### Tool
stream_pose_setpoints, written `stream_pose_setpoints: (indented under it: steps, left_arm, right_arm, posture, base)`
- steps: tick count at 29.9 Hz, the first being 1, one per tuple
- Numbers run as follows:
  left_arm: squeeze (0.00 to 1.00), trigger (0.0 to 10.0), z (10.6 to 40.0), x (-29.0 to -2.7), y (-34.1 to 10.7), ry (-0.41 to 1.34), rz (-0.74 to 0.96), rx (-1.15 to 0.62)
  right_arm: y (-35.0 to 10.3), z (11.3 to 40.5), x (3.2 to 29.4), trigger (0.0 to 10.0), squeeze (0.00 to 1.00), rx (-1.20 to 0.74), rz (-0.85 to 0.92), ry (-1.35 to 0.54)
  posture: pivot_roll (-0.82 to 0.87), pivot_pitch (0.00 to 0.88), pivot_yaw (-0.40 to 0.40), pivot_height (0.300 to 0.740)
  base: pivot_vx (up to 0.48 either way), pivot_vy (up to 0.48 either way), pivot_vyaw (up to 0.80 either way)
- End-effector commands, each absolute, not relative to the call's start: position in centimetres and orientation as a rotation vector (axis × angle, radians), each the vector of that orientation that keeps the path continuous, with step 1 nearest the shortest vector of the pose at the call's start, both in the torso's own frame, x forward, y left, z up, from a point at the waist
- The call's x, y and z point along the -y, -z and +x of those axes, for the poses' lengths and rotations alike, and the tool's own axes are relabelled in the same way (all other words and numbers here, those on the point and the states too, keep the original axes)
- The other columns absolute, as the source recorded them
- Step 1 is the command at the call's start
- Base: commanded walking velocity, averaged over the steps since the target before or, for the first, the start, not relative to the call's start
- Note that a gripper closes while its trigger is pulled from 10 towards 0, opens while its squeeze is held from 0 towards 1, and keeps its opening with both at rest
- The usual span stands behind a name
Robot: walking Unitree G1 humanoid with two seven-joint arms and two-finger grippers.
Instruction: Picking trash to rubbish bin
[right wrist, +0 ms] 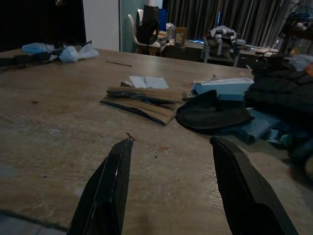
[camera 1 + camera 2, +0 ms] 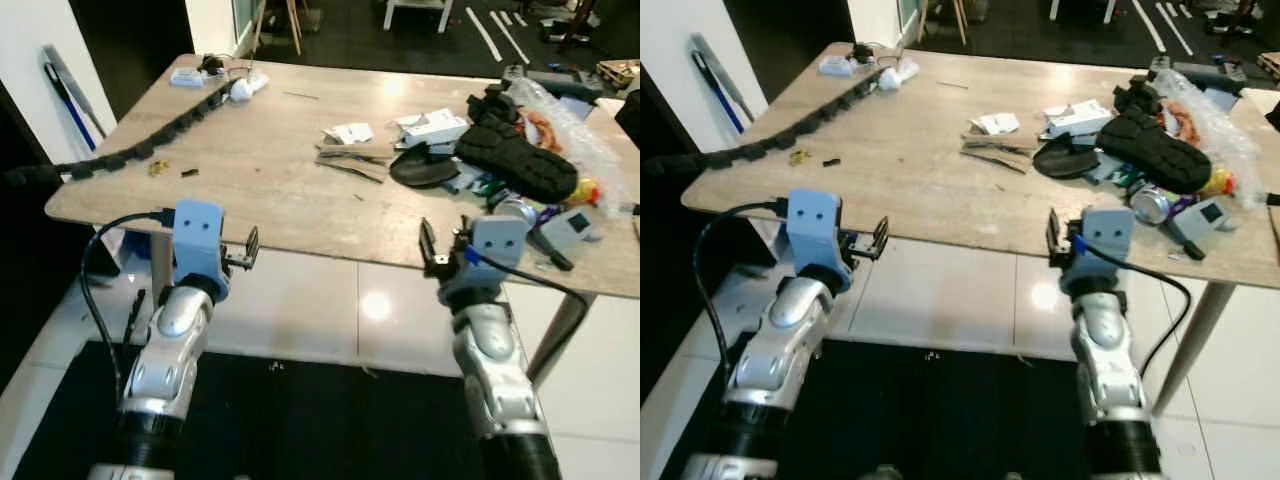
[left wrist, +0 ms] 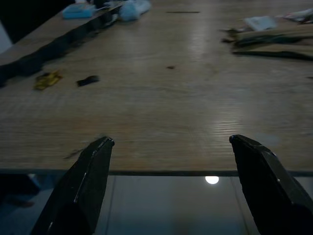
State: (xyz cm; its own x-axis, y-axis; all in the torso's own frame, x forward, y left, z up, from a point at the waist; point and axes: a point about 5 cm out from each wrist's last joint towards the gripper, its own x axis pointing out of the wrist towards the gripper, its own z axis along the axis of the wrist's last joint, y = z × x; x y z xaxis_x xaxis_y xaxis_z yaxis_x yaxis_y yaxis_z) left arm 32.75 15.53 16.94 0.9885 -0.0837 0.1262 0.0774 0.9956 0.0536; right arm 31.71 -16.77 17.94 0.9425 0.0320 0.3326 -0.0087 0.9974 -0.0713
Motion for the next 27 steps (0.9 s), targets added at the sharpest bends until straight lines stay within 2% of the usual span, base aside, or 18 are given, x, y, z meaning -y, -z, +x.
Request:
stream_pose_setpoints:
  steps: [1, 27]
  left_arm:
    - [0.00, 10.0, 32.74, -15.43, -16.60, 0.092, 0.059, 0.117]
    - [0.00, 10.0, 32.86, -15.49, -16.98, 0.090, 0.066, 0.133]
  right_arm:
    - [-17.90, 31.56, 17.40, 10.0, 0.00, 0.342, -0.083, -0.001]
    - [-17.42, 31.41, 16.76, 10.0, 0.00, 0.330, -0.081, -0.033]
  posture:
    - [-0.01, 0.146, 0.021, 0.740]
    - [0.00, 0.140, 0.016, 0.740]
  base:
    - [0.292, 0.000, 0.00]
    - [0.293, 0.000, 0.00]
